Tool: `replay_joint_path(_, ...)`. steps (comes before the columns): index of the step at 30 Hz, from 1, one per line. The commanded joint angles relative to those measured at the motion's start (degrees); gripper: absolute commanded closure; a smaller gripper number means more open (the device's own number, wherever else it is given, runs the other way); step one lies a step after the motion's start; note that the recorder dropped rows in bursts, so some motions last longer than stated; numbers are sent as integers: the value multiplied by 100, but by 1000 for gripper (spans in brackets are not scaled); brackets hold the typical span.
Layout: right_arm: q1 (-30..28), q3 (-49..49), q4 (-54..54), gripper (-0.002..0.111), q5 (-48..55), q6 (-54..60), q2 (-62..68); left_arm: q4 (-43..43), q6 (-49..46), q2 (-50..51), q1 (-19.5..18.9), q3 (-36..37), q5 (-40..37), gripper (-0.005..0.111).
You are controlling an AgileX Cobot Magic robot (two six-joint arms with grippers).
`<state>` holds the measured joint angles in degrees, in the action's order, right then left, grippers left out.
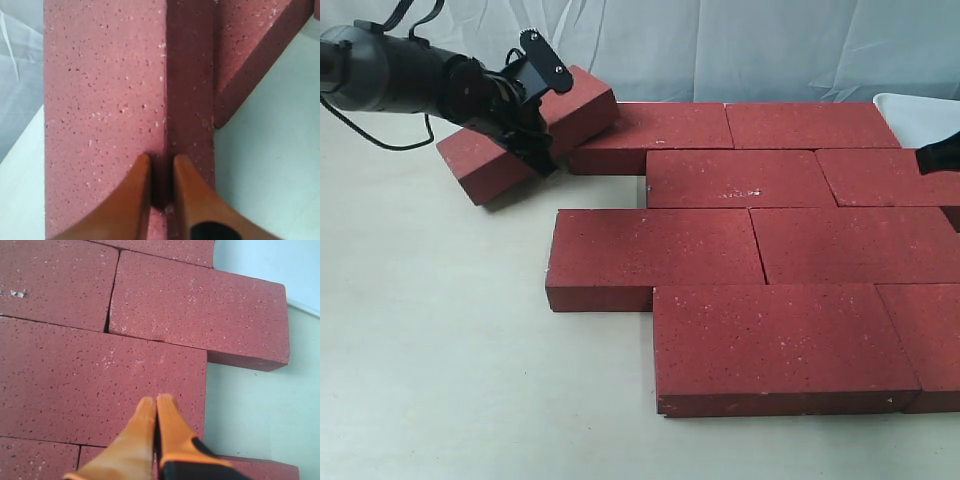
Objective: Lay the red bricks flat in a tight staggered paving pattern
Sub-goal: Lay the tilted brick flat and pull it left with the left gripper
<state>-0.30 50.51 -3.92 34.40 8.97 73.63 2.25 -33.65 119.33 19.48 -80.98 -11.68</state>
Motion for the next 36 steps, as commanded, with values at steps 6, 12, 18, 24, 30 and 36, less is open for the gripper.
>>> replay_joint_path(6, -33, -4, 2, 109, -63, 0, -34, 323, 1, -878, 8, -17, -646, 106)
replay_joint_path(12, -33, -4, 2, 109, -63, 0, -34, 1243, -485, -1323, 90, 463, -1194, 106)
replay_joint_path(18, -33, -4, 2, 109, -63, 0, -34, 1176, -1651, -1890, 236, 1446, -892, 106)
replay_joint_path(24, -33, -4, 2, 109, -53, 0, -34, 1037, -2148, -2196, 236, 2301, 193, 106)
replay_joint_path(30, -33, -4, 2, 109, -53, 0, -34, 1023, -2164, -2098, 236, 2708, 866, 106)
replay_joint_path(36, -33, -4, 2, 109, -53, 0, -34, 1279, -2178, -2074, 236, 3054, 1362, 106)
